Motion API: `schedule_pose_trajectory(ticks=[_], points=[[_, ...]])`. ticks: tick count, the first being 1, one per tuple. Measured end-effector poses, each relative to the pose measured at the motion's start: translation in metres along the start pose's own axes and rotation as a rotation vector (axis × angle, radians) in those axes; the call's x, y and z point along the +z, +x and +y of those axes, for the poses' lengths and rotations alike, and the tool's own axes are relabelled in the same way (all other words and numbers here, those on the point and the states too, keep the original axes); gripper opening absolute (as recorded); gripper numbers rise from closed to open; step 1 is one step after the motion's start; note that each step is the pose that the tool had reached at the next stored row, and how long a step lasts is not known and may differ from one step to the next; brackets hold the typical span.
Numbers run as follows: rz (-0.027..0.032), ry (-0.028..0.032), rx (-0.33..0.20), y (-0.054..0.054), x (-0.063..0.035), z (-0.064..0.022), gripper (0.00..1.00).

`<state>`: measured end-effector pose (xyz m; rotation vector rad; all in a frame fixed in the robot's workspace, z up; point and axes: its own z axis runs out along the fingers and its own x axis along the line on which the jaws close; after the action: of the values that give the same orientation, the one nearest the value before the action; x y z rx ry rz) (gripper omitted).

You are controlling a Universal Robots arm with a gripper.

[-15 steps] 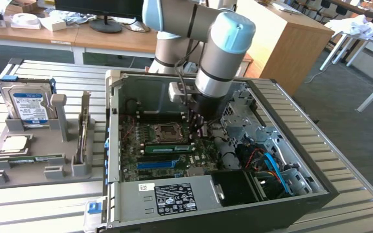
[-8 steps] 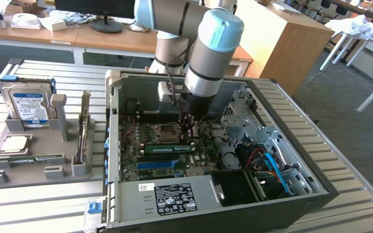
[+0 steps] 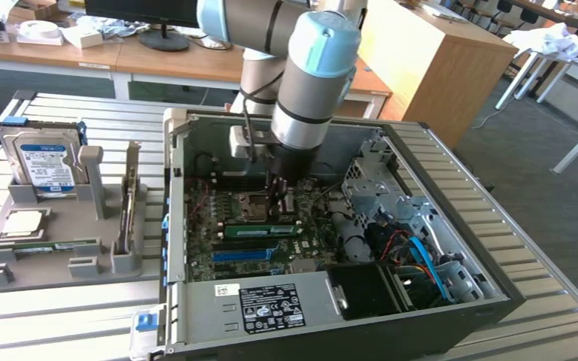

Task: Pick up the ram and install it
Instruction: 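Press down the ram until it locks into place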

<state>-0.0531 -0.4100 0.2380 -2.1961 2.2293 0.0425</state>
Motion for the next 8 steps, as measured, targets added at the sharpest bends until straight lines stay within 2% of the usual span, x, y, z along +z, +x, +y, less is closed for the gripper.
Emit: schedule_pose_trajectory(ticks=[8], points=[[0.0000,0.0035,0.000,0.000,0.0002,0.0204,0.10]])
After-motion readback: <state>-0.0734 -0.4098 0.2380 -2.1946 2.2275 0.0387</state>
